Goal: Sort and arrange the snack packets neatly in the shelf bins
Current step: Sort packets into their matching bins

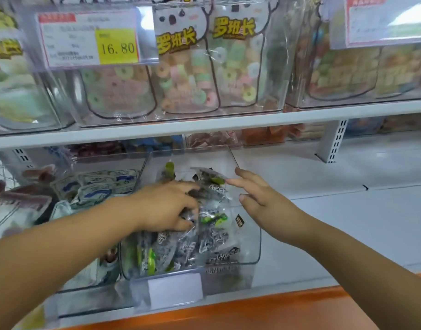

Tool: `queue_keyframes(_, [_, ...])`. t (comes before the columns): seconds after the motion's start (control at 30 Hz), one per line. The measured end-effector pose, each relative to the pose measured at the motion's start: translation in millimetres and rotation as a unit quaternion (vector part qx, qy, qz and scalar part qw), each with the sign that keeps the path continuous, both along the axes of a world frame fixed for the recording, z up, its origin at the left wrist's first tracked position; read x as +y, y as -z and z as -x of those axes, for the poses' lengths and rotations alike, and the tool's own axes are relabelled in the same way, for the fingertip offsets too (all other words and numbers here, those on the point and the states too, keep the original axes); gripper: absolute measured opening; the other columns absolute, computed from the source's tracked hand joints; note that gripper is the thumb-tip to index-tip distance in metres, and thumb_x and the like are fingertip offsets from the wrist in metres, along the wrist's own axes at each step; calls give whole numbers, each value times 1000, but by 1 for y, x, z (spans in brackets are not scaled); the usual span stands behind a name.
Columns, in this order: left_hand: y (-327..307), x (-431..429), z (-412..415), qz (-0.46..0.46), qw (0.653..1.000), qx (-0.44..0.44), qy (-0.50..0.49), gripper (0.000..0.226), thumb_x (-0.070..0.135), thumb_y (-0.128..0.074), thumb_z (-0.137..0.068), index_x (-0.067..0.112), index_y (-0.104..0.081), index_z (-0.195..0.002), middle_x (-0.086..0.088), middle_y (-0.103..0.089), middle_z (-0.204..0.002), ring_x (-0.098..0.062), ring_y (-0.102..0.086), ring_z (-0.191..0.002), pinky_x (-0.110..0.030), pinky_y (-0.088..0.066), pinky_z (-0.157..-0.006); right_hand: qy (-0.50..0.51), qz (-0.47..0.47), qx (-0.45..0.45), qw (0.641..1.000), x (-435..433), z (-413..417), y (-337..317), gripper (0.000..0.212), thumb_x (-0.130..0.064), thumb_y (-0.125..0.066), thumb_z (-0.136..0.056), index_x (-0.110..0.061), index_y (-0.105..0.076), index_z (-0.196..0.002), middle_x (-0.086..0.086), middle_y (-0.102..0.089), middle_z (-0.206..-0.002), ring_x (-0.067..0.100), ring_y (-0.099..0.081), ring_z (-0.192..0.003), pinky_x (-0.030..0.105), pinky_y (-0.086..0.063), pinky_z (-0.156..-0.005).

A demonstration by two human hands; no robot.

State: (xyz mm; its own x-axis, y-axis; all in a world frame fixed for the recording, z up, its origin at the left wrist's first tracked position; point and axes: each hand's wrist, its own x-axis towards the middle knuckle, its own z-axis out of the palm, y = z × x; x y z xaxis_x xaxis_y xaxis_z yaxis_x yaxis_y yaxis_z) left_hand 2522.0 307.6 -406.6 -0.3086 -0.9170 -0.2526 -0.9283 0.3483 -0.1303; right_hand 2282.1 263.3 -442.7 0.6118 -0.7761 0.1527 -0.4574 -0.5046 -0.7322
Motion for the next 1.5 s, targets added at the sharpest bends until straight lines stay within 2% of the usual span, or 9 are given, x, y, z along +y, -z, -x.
queue_keyframes(0.23, [-7,8,-12,21,999,8,-37,16,52,-59,-88,42,-61,-100,23,3,-158,-8,-41,-127,-26,-39,-93,0,-8,-6,1000,2,-4,1,42,-17,-35,-103,-40,-45,-137,-25,-11,-156,-15,-24,-123,-10,-25,-78])
queue_keyframes(0.4, [-14,7,5,122,990,73,-8,58,53,-63,-82,53,-38,-134,15,-18,-157,-8,-39,-129,-31,-33,-106,6,-18,-2,1000,7,-7,-3,43,-16,-35,-102,-41,-45,-136,-26,-10,-155,-25,-43,-95,-5,-34,-76])
queue_keyframes(0.5, [-20,-18,26,238,962,115,65,50,56,-53,-83,42,-51,-131,11,-39,-146,-14,-35,-132,-36,-33,-109,11,-6,-10,1000,6,-8,-3,45,-17,-36,-102,-45,-41,-136,-26,-14,-154,-26,-38,-104,-5,-31,-81])
queue_keyframes(0.77, [16,-75,33,75,997,-18,24,52,47,-64,-87,42,-46,-135,9,-52,-136,-21,-48,-120,-36,-44,-90,10,0,6,1000,4,-4,-3,48,-22,-35,-102,-61,-30,-130,-38,-14,-147,-14,-43,-116,1,-35,-82])
queue_keyframes(1.03, [-3,-14,-31,36,995,92,7,40,53,-63,-85,47,-55,-124,21,-53,-134,-7,-50,-121,-31,-41,-102,7,93,166,982,5,-2,-25,41,-30,-46,-99,-44,-42,-137,-23,-19,-154,4,-22,-140,19,-21,-111])
queue_keyframes(1.13, [-3,-3,-29,51,995,82,37,47,64,-53,-86,45,-54,-129,18,-48,-142,-7,-41,-130,-29,-31,-108,-5,144,244,959,-3,-12,-52,32,-39,-58,-93,-39,-59,-125,-14,-43,-144,6,-23,-140,5,-7,-103])
queue_keyframes(1.27, [-7,6,-26,30,998,47,17,68,81,-42,-77,47,-46,-136,16,-35,-151,-8,-31,-137,-28,-25,-111,-37,125,305,943,-33,-53,-78,25,-22,-56,-96,-26,-67,-118,-6,-55,-135,6,-49,-116,1,-27,-82])
queue_keyframes(1.4, [-6,11,-25,27,999,37,-4,77,88,-38,-70,53,-38,-137,21,-26,-154,-8,-23,-142,-35,-21,-116,-81,50,499,861,-67,-112,-61,37,-13,-57,-96,-15,-57,-132,-3,-55,-137,18,-53,-123,26,-43,-100])
queue_keyframes(1.5, [-2,11,-26,38,999,32,4,80,91,-36,-68,52,-37,-138,21,-27,-154,-9,-23,-142,-43,-20,-117,-89,10,569,817,-90,-129,-42,44,-13,-61,-93,-17,-54,-136,-3,-56,-136,17,-63,-104,28,-52,-91])
